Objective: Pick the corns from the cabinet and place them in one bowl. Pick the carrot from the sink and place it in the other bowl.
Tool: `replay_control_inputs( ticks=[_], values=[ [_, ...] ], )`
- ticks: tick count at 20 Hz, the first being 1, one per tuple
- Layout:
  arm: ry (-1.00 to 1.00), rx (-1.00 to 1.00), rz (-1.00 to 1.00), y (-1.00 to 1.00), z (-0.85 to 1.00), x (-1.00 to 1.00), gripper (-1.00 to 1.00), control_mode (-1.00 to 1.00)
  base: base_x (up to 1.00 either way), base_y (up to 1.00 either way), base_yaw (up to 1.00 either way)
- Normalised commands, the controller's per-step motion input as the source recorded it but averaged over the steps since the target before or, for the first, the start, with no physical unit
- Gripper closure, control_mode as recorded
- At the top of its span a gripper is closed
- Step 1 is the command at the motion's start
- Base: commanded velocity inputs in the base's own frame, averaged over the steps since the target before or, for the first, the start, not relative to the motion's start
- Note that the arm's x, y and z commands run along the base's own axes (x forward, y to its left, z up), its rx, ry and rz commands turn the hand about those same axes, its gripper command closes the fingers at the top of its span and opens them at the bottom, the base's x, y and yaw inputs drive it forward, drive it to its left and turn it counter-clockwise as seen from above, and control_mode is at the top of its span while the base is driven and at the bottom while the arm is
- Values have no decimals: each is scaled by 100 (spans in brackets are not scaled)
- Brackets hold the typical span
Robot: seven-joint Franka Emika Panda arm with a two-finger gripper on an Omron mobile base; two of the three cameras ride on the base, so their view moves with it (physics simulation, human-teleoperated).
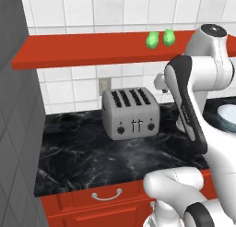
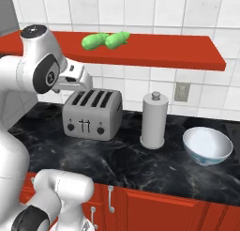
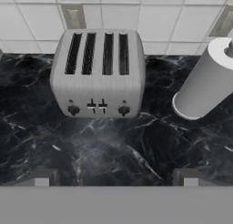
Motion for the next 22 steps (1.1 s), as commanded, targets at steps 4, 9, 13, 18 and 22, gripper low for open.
replay_control_inputs(
  ticks=[4, 9, 13, 18, 22],
  values=[
    [-9, 0, -14, -17, 73, 0, -100, -100, 0, 0, 0],
    [-4, 0, -11, -20, 76, 0, -100, -100, 0, 0, 0],
    [0, 0, -7, -21, 62, 2, -100, -100, 0, 0, 0],
    [-1, 0, -1, -18, 18, 43, -100, -100, 0, 0, 0],
    [0, 0, 0, -11, 5, 52, -100, -100, 0, 0, 0]
  ],
)
